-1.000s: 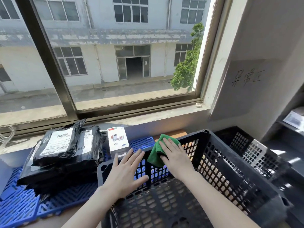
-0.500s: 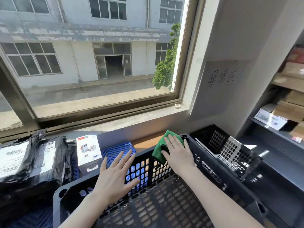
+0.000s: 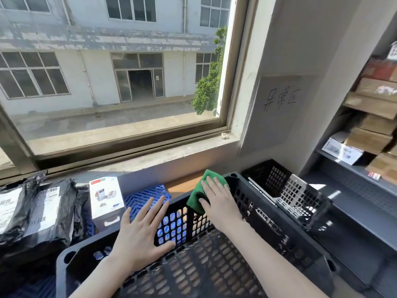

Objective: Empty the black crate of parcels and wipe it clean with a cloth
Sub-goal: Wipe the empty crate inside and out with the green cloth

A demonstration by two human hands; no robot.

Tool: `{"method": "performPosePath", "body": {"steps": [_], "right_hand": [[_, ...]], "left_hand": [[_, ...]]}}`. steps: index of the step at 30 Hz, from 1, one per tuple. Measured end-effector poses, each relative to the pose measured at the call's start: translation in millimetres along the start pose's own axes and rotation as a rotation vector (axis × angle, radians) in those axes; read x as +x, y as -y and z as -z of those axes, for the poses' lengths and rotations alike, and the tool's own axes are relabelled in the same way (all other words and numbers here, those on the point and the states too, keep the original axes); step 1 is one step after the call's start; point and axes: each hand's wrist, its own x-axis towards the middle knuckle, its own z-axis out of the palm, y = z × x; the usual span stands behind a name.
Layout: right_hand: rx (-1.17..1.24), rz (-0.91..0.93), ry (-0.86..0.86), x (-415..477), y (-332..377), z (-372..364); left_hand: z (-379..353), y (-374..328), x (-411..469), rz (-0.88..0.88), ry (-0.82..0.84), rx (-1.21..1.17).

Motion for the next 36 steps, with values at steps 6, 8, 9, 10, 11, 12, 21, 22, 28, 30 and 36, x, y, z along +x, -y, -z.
{"method": "performPosePath", "body": {"steps": [6,8,9,10,11,12,21,22,28,30,36], "right_hand": [[-0.156,-0.005,0.023,-6.4,-5.2,2.8],[-0.166,-0.067,0.043,-3.6,-16.4,9.8],[-0.171,-0.100,0.053,-1.7,-23.8,13.1],[-0.184,-0.127,0.064,-0.4,-32.0,16.2],[-0.204,-0.146,0.076,0.7,-40.3,19.2],[-0.224,-0.157,0.085,1.5,-48.0,22.3],[-0.033,-0.196,0.056,9.0,-34.7,6.6],[-0.021,-0.169,0.060,7.4,-31.5,5.0],[0.001,-0.006,0.061,-4.8,-3.6,-1.3],[0.021,0.042,0.056,-10.2,11.9,-5.4],[0.037,0.180,0.055,-26.0,67.5,-18.2]], "left_hand": [[-2.1,-6.2,-1.7,0.001,0.022,0.010],[-1.5,-6.9,-2.1,0.001,0.024,0.012],[-1.6,-7.3,-2.2,0.001,0.030,0.010],[-1.8,-7.6,-2.3,0.001,0.032,0.010],[-2.2,-7.6,-2.1,0.002,0.031,0.011],[-2.4,-7.7,-1.8,0.003,0.033,0.009],[-1.0,-9.7,0.4,0.010,0.060,-0.027],[0.7,-9.6,1.2,0.003,0.061,-0.040],[13.2,6.0,-13.8,-0.049,0.051,-0.141],[16.3,17.9,-30.9,-0.010,0.036,-0.163],[22.8,51.8,-92.5,0.108,0.008,-0.108]]}}
